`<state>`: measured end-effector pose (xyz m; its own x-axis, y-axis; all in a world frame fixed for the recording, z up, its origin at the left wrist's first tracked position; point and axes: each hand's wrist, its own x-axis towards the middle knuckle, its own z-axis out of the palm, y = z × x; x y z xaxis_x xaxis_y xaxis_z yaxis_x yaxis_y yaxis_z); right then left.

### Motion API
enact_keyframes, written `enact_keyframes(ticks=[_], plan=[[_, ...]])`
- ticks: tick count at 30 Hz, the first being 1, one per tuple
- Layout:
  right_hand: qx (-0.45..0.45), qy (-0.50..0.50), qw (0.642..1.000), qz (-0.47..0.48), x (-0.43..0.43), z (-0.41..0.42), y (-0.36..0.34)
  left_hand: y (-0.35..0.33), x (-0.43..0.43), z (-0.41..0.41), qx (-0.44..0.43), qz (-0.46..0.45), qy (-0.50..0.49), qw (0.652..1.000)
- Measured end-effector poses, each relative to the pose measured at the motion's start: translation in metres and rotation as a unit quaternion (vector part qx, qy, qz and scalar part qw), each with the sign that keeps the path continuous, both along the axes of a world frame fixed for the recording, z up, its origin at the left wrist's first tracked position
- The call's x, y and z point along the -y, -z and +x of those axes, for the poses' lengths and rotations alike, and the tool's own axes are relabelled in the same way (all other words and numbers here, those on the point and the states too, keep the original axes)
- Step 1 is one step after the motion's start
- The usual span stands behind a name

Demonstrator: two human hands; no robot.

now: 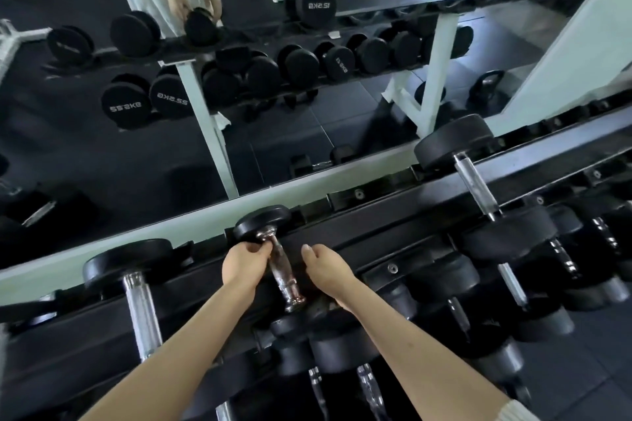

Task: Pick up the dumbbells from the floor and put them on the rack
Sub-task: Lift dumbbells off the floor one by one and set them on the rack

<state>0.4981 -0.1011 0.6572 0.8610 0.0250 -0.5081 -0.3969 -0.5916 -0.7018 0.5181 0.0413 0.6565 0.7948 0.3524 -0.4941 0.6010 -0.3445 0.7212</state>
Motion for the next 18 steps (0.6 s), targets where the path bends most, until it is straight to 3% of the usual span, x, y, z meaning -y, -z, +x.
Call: enact_keyframes(ticks=[9, 18], plan=[[0.027, 0.089, 0.996, 0.013, 0.075, -0.097, -0.022, -0.044, 0.042, -0.067, 0.055, 0.094, 0.001, 0.994], [-0.01, 0.207, 0.975, 0.079, 0.198, -0.302, -0.004, -0.043, 0.182, -0.238, 0.08, 0.063, 0.098, 0.99]])
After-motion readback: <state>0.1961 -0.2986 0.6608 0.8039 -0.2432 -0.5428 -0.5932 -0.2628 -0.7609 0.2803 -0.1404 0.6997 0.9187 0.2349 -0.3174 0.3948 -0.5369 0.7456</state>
